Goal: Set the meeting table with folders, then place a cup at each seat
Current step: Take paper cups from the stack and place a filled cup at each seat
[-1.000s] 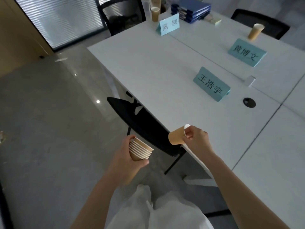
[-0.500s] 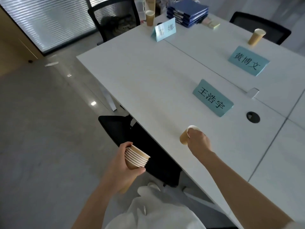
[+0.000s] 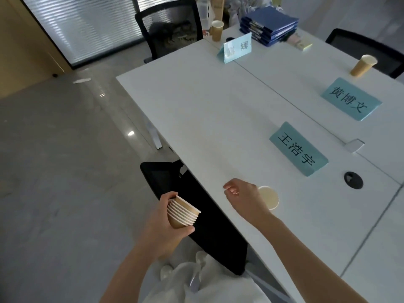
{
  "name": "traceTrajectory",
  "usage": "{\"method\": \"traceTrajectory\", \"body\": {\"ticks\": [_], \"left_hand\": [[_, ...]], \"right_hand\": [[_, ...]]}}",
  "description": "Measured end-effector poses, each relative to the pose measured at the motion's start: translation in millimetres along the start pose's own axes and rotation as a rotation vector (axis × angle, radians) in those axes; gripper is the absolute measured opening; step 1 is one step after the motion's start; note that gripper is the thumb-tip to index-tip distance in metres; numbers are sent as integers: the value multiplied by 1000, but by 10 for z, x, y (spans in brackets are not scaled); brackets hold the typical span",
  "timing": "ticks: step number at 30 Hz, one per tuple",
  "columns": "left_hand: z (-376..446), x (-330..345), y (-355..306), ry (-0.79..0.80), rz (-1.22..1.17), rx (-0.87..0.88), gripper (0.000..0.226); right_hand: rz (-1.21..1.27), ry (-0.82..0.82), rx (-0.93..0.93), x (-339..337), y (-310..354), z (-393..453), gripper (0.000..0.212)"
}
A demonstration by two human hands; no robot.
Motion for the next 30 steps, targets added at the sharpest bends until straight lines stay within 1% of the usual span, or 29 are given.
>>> {"method": "traceTrajectory", "body": {"ticks": [1, 3, 6, 8, 11, 13, 16, 20, 24, 30], "left_hand": [[15, -54, 25, -2, -7, 1, 78], [66, -178, 95, 2, -26, 9, 77], [186, -402, 294, 25, -47, -6, 81], [279, -601, 415, 37, -63, -21, 85], [470, -1009, 569, 40, -70, 2, 83], [617, -1375, 720, 25, -50, 28, 82], [791, -1840, 883, 0, 12, 52, 79], [1022, -2449, 1139, -28, 24, 49, 82], [1278, -2852, 1356, -54, 22, 20, 84], [1869, -3249, 1573, -45, 23, -31, 81]], "right_hand": [[79, 55, -22, 112, 202, -9, 14], [149, 187, -77, 359, 582, -33, 15], [184, 345, -153, 710, 1114, -53, 15], [182, 420, -198, 956, 1430, -67, 16], [178, 484, -200, 1378, 1814, -27, 19], [178, 508, -169, 1677, 2083, 10, 19], [179, 486, -148, 1981, 2428, 75, 16], [220, 493, -126, 2453, 2925, 176, 12], [171, 500, -122, 2780, 3296, 360, 21], [197, 532, -94, 3204, 3713, 838, 21]]}}
Point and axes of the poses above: each hand's wrist, its own z-axis towards the middle knuckle, its own x-axis out of the palm, y = z × x, the point moved 10 cm from there along z, towards the middle knuckle, and after that the axes turned 7 degrees about -y, right-handed, at the moved point
